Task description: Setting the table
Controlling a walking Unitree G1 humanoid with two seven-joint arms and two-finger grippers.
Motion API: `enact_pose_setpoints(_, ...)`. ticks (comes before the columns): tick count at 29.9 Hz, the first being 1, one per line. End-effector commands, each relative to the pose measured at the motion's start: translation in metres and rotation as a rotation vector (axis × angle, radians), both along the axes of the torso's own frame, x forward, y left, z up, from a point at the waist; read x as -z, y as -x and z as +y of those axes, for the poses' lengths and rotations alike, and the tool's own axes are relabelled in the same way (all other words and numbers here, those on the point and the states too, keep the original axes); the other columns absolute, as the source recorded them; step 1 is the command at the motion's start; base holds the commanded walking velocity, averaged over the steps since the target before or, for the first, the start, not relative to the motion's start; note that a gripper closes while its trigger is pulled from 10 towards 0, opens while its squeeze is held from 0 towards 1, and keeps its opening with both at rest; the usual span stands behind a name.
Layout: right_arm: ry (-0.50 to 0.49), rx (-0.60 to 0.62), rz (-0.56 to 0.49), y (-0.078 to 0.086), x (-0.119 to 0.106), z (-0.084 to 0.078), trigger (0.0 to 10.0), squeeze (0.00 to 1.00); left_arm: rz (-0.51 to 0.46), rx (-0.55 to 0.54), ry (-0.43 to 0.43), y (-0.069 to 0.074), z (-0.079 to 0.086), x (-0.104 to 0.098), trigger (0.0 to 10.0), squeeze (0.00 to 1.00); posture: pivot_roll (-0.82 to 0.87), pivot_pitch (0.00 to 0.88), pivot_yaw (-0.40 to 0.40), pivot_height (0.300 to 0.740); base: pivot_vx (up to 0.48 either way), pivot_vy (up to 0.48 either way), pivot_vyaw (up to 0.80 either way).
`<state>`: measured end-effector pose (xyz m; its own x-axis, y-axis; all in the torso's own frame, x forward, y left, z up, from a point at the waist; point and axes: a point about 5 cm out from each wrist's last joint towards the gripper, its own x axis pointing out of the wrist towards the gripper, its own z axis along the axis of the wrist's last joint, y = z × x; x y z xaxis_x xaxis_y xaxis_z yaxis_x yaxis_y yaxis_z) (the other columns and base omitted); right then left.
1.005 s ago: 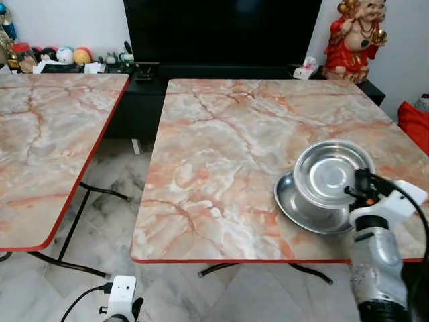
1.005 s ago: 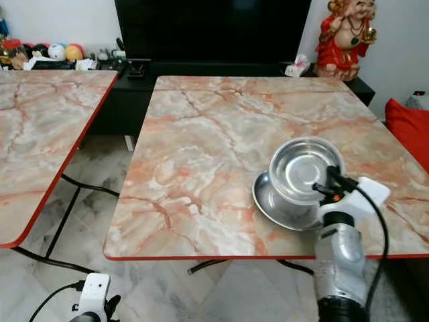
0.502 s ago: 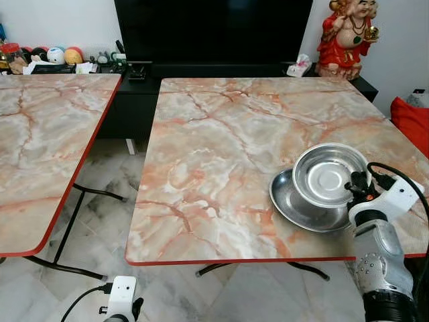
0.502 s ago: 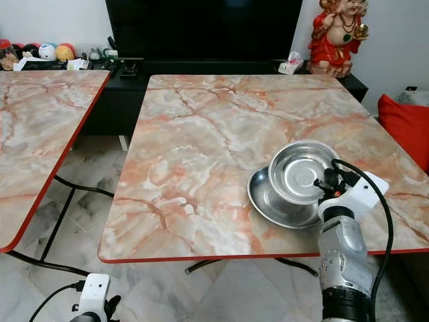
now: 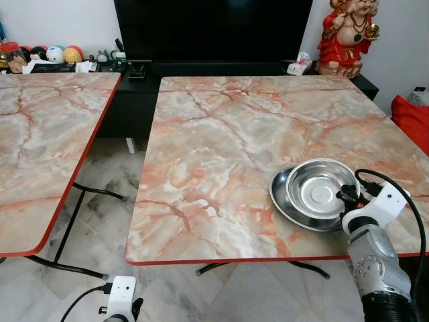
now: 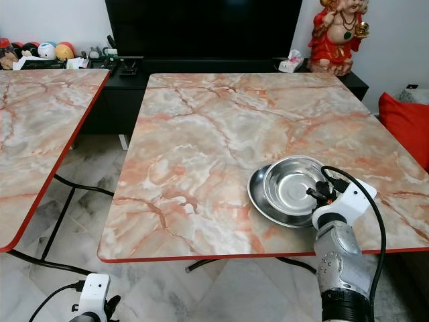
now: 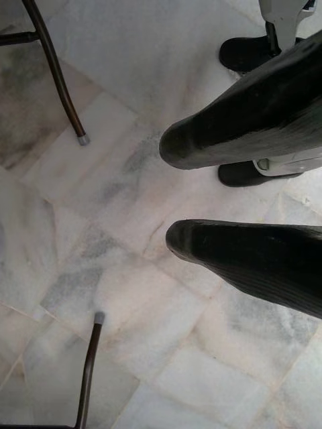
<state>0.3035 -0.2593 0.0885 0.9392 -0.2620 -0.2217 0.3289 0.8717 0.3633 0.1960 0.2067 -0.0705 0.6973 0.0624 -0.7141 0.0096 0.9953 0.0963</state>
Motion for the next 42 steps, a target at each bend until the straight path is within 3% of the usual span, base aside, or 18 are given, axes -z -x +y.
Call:
enact_pose_setpoints(1,0.007,0.013,0.007,0.002,-0.001,-0.004,10.0,0.00,0.022,0.013,-0.010,0.002,0.000,0.001,10.0,0.00,0.05,0.000,-0.026,0.740,0.000,0.000,0.00)
enact_pose_setpoints(22,-0.093,0.014,-0.066,-0.005,0.000,0.002,10.0,0.00,0.016,0.015,-0.014,0.001,0.001,0.001,10.0,0.00,0.05,0.000,-0.021,0.740,0.000,0.000,0.00)
enact_pose_setpoints(34,-0.091,0.000,-0.057,-0.006,0.002,0.005,10.0,0.00,0.015,0.015,-0.015,0.001,0.000,0.001,10.0,0.00,0.06,0.000,-0.024,0.740,0.000,0.000,0.00)
enact_pose_setpoints(42,-0.093,-0.074,-0.050,-0.008,0.004,0.016,10.0,0.00,0.012,0.014,-0.016,0.000,0.000,0.001,10.0,0.00,0.06,0.000,-0.024,0.740,0.000,0.000,0.00)
